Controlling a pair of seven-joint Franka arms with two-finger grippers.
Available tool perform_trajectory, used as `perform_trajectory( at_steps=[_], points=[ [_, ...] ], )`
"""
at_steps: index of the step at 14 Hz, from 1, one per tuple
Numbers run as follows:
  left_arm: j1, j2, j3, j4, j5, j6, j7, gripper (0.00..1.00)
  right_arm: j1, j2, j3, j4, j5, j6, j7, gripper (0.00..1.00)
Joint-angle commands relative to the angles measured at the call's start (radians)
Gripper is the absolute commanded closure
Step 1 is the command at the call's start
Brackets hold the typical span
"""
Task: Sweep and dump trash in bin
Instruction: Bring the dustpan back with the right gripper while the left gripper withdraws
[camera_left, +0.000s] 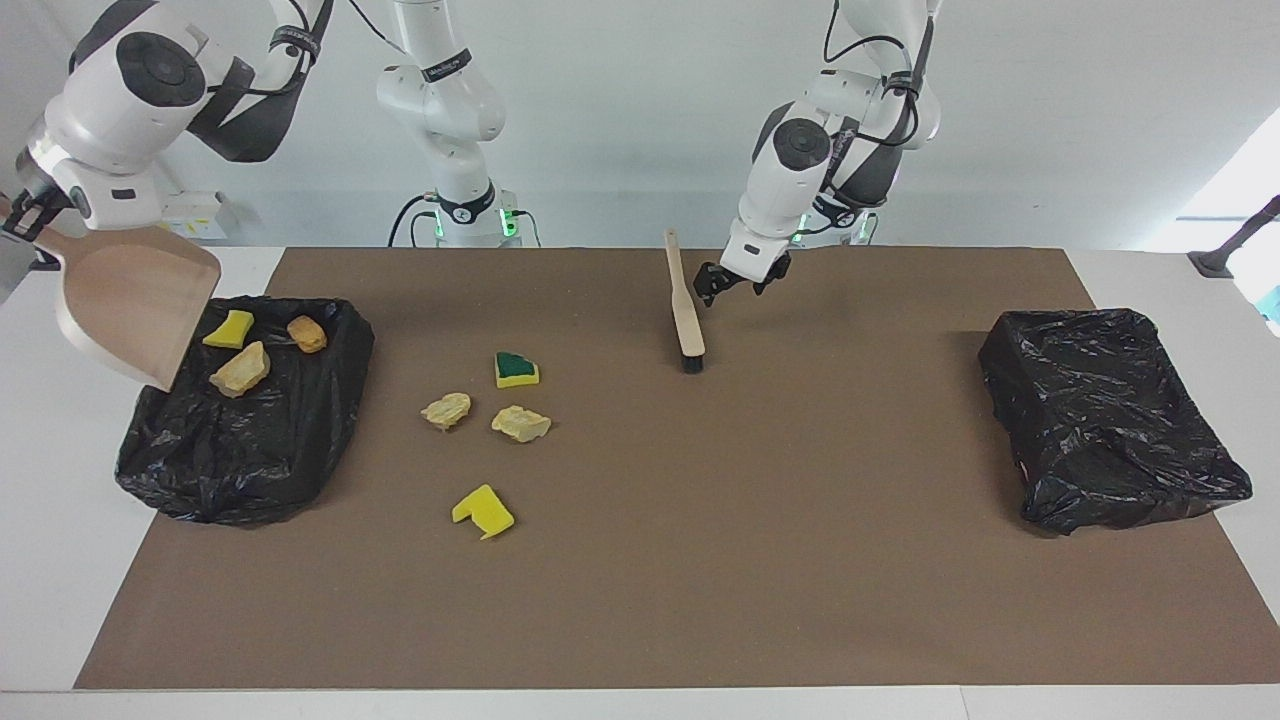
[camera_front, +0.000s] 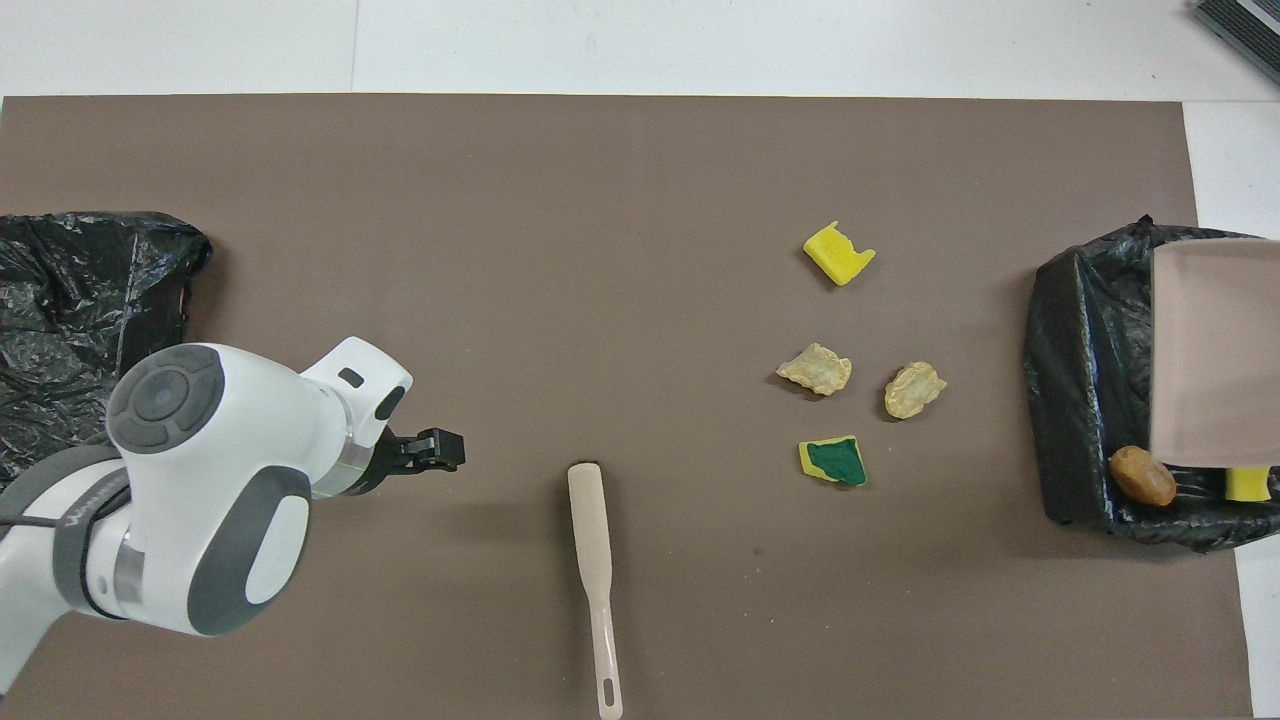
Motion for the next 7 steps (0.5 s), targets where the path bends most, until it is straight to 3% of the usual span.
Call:
perform_trajectory(
  at_steps=[1,3,7],
  points=[
    [0.083,-0.002,-0.014,0.013,0.04,-0.027,0.137,0.0,0.015,0.002,0.004,0.008,0.161,-0.045,0.174,1.0],
    [0.148,-0.004,-0.012,0.015,0.041,-0.026,0.278,0.0,0.021,-0.003,0.009,0.007,0.304,-0.091,0.35,1.0],
    [0.23,-0.004,-0.012,0.065,0.069,-0.064,0.337,0.0,0.147,-0.004,0.021,0.011,0.419,-0.205,0.861,1.0]
  ],
)
